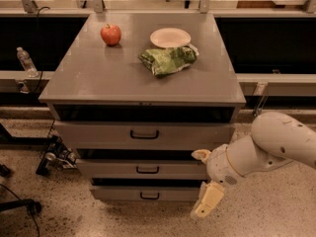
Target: Open middle drawer
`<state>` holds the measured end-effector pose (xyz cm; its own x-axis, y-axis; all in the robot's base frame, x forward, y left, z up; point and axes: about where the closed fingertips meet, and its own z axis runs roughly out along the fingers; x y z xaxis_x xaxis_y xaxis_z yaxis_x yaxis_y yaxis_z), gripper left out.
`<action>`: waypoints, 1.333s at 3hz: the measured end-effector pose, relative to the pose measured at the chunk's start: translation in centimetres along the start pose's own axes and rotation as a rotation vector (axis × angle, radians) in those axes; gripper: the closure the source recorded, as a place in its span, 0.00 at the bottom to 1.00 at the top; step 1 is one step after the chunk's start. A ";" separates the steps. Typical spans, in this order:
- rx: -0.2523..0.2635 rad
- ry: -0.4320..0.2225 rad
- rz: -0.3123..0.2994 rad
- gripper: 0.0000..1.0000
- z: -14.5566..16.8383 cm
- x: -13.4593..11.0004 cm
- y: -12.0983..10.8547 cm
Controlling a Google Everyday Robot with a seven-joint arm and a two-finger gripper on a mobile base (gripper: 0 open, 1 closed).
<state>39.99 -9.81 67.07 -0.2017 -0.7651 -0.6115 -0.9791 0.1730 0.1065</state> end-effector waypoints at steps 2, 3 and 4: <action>-0.057 -0.033 -0.038 0.00 3.2 0.6 -0.2; 0.006 -0.017 -0.029 0.00 6.3 2.3 -2.6; 0.059 -0.011 -0.021 0.00 8.6 3.8 -4.7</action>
Offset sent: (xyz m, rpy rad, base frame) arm 0.0022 0.0123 -0.0227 0.0347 0.0077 0.0514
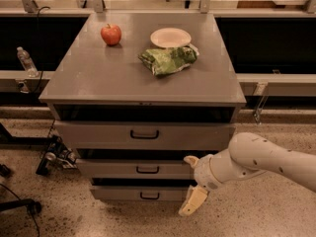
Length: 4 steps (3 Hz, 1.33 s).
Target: Open middle drawer
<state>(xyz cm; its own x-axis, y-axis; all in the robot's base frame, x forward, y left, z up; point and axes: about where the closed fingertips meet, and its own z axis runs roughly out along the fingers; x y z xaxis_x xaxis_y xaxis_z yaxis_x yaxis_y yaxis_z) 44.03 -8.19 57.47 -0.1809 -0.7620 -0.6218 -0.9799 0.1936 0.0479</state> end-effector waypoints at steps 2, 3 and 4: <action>0.113 0.058 -0.010 0.00 6.7 2.3 -4.9; 0.113 0.058 -0.010 0.00 6.7 2.3 -4.9; 0.117 0.068 -0.046 0.00 7.5 2.7 -5.5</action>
Offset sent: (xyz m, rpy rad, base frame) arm 0.0496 0.0157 -0.0789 -0.1069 -0.0859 -0.0501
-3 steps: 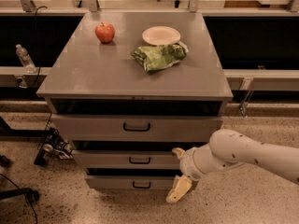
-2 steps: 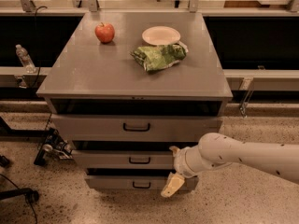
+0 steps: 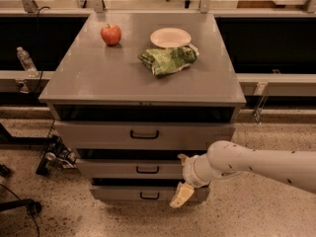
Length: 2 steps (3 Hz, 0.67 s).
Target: Open middle drawer
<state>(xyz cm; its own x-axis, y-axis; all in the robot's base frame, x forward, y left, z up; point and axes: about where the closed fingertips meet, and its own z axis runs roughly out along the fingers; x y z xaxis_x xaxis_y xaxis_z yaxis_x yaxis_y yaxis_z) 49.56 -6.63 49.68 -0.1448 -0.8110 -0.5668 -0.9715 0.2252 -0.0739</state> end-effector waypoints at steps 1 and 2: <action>0.008 0.004 -0.037 0.00 1.1 0.5 -0.5; 0.039 -0.003 -0.095 0.00 2.8 0.6 -1.6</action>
Offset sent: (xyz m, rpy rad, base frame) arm 0.0300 0.0077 -0.0313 -0.0311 -0.1287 0.0739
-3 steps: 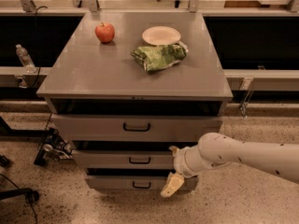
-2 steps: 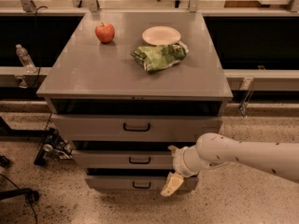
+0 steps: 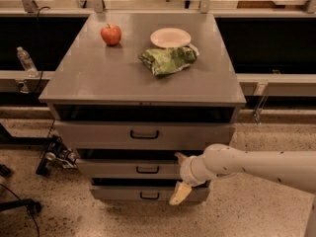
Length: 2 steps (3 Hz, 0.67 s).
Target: Open middle drawer
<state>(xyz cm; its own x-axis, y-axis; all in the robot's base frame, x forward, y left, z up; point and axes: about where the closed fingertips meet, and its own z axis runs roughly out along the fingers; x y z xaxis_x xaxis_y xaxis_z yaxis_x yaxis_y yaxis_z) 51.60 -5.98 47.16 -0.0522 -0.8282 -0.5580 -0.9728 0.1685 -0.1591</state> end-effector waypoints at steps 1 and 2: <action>0.018 -0.010 -0.024 0.00 1.3 0.3 -0.8; 0.033 -0.010 -0.041 0.00 2.8 0.4 -1.9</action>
Offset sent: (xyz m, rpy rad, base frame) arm 0.0423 0.0130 -0.0337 -0.0085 -0.0792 0.0180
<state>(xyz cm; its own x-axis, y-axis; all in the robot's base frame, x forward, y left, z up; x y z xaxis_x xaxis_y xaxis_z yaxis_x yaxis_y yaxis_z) 54.03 -5.07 44.93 -0.0105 -0.8293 -0.5587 -0.9660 0.1526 -0.2085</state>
